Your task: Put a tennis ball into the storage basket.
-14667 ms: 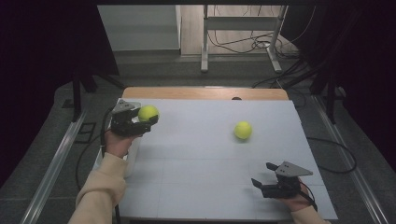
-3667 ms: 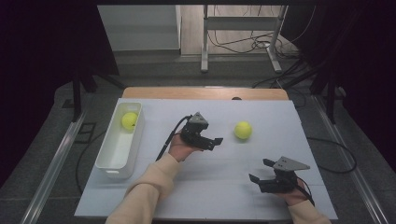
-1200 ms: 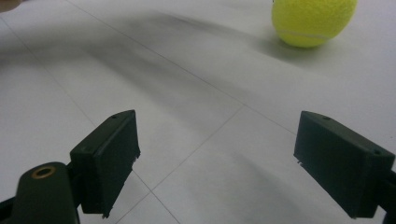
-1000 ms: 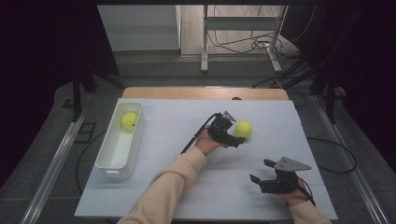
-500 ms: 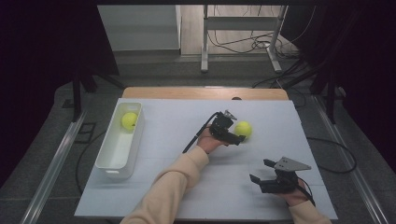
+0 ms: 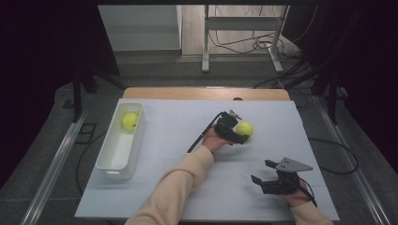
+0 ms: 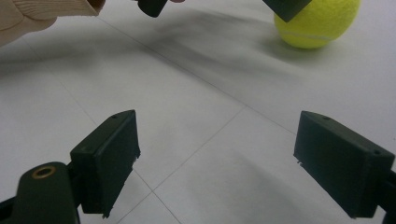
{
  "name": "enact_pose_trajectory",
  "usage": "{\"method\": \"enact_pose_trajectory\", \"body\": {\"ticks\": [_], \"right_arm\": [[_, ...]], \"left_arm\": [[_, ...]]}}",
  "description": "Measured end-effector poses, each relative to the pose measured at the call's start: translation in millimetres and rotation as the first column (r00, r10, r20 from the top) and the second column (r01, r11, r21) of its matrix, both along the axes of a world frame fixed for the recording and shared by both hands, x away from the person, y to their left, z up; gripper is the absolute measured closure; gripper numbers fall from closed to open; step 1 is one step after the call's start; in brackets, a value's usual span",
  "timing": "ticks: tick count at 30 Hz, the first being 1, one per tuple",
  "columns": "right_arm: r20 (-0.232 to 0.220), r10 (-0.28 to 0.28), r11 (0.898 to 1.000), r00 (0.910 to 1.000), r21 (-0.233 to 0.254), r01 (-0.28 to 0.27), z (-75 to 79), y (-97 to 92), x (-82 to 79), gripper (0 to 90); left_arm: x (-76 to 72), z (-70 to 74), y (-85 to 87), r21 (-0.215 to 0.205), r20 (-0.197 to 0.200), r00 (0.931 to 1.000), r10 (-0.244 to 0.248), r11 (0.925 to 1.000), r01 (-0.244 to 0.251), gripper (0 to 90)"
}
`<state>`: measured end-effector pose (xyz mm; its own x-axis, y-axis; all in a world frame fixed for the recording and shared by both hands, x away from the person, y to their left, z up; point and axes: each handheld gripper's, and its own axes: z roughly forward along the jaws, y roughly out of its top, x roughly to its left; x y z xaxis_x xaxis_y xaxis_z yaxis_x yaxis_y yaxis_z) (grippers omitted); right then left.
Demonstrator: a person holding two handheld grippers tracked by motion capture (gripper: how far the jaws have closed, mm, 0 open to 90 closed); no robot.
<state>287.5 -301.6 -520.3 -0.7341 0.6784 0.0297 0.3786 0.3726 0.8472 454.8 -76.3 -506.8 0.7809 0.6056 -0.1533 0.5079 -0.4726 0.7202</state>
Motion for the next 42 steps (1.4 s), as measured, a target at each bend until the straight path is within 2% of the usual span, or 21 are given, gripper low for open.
{"method": "enact_pose_trajectory", "body": {"ticks": [7,8,18,22,24,25,28,30,34,36,42], "right_arm": [[-0.001,-0.008,1.0,1.0,-0.01,0.008,0.3,-0.6,-0.6,14.3],[-0.002,-0.006,1.0,1.0,0.001,0.006,-0.3,-0.8,-0.3,14.3],[-0.001,-0.005,1.0,1.0,0.001,0.005,-0.4,-0.9,-0.7,14.2],[0.004,-0.008,1.0,1.0,0.001,0.008,0.4,-1.4,-1.1,14.3],[0.005,-0.007,1.0,1.0,0.002,0.007,0.3,-1.4,-1.1,14.3],[0.005,-0.008,1.0,1.0,0.002,0.008,0.2,-1.4,-1.1,14.3],[0.005,-0.007,1.0,1.0,0.0,0.007,0.2,-1.5,-1.3,14.3],[0.007,-0.009,1.0,0.9999,-0.002,0.009,0.2,-1.6,-1.5,14.3],[0.007,-0.012,1.0,0.9999,-0.007,0.012,0.5,-2.1,-1.7,14.3],[0.008,-0.012,1.0,0.9999,-0.006,0.012,0.4,-2.3,-1.6,14.3],[0.006,-0.014,1.0,0.9999,-0.001,0.014,0.2,-3.0,-1.8,14.3]], "left_arm": [[6.4,-3.8,-5.2,-0.001,-0.006,1.0,0.001,1.0,-0.001,11.5],[7.3,-4.5,-6.0,-0.003,-0.006,1.0,0.003,1.0,-0.003,11.5],[16.0,-10.8,-14.9,-0.009,-0.017,0.9998,0.004,1.0,-0.004,11.8],[15.5,-10.6,-17.6,-0.01,-0.018,0.9998,-0.011,0.9999,0.01,16.4],[14.5,-10.0,-18.1,-0.011,-0.011,0.9996,-0.026,0.9996,0.025,25.2],[14.2,-9.7,-18.3,-0.006,-0.01,0.9997,-0.024,0.9997,0.024,25.8],[13.5,-7.5,-18.9,0.009,-0.016,0.9997,-0.016,0.9998,0.016,26.8],[12.5,-5.9,-18.9,0.033,0.004,0.9998,-0.019,0.9993,0.019,26.9],[12.7,-2.0,-15.3,0.015,0.007,0.9999,-0.009,0.9998,0.009,27.1],[11.6,1.0,-13.8,-0.002,-0.004,1.0,-0.006,1.0,0.006,27.1],[2.8,9.1,-15.0,0.024,0.01,0.9996,-0.027,0.9994,0.027,27.0]]}}
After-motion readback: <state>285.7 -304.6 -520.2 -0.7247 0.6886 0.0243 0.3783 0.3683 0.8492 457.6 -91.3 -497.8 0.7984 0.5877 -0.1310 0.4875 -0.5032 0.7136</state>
